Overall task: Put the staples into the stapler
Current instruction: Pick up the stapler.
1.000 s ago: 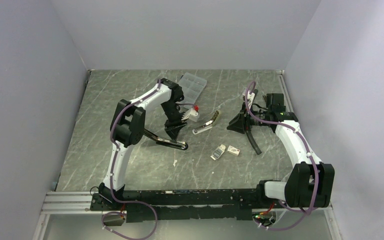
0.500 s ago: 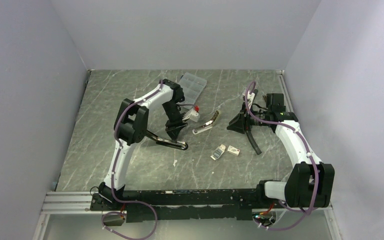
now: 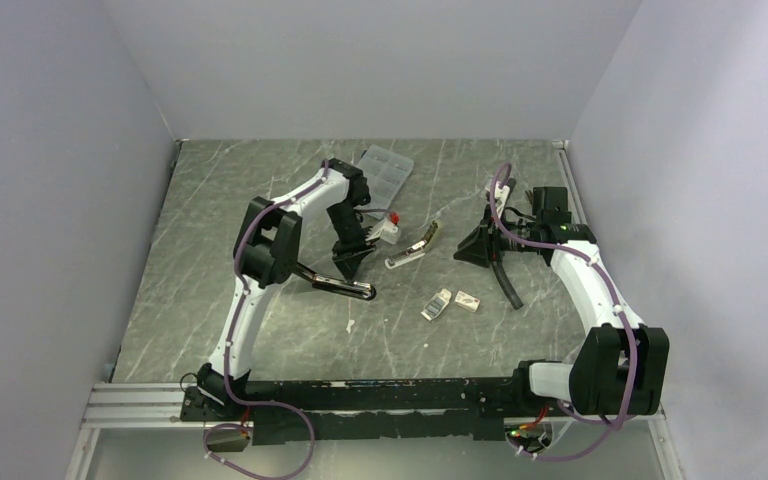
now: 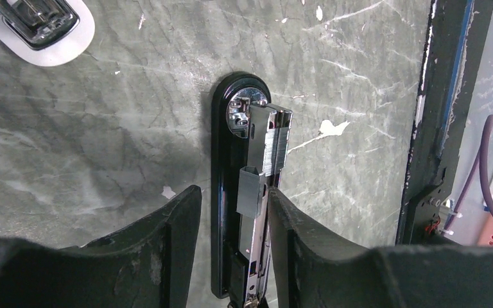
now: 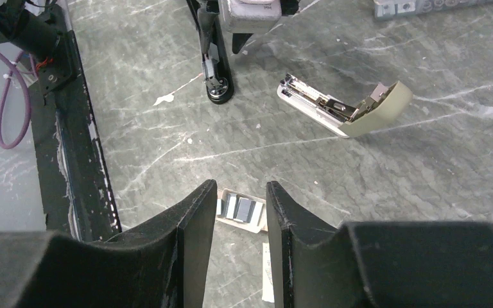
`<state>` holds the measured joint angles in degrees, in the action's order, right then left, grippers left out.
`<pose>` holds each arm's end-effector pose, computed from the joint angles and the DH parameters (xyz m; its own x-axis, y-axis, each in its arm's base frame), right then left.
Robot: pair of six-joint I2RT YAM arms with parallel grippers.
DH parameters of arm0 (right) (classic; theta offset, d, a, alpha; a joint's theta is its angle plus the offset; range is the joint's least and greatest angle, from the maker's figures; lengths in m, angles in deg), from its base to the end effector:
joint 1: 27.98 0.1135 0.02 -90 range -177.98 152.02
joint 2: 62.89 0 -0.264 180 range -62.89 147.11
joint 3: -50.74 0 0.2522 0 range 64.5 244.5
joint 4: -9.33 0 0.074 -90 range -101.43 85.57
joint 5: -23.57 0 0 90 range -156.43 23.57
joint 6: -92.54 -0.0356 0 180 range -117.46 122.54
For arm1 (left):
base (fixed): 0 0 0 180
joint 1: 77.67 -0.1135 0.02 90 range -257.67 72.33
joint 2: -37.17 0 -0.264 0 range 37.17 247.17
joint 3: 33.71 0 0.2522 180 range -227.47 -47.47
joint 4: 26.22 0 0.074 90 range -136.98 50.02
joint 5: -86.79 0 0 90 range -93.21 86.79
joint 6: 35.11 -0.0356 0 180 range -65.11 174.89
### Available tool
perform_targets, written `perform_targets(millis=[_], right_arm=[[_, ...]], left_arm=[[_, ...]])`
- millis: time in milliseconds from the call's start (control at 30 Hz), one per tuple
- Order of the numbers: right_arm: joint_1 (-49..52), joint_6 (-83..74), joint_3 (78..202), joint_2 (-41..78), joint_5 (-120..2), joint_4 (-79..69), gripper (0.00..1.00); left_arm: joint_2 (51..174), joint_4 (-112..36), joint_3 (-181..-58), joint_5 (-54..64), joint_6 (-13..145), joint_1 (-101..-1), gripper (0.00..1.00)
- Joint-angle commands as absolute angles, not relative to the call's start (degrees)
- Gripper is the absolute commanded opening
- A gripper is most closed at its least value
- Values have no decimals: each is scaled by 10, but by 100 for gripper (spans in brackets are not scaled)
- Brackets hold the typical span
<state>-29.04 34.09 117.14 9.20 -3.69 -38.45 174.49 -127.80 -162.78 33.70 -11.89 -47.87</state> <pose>0.2441 0.0271 0.2671 -0.4123 -0.2321 -0.8810 -0.8640 0.4064 0.2973 0.3616 -0.2317 0.1599 -0.1191 0.9150 -0.3854 0.8372 -0.1162 -0.5345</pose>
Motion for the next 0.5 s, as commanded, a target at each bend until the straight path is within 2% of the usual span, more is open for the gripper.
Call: perform_targets(millis=[0, 467], right_arm=[[-293, 357, 1178, 80, -19, -377, 38], [-293, 358, 1179, 81, -21, -377, 38]], left_arm=[[1750, -1324, -1650, 361, -160, -480, 46], [1760, -1345, -1658, 359, -162, -480, 35]])
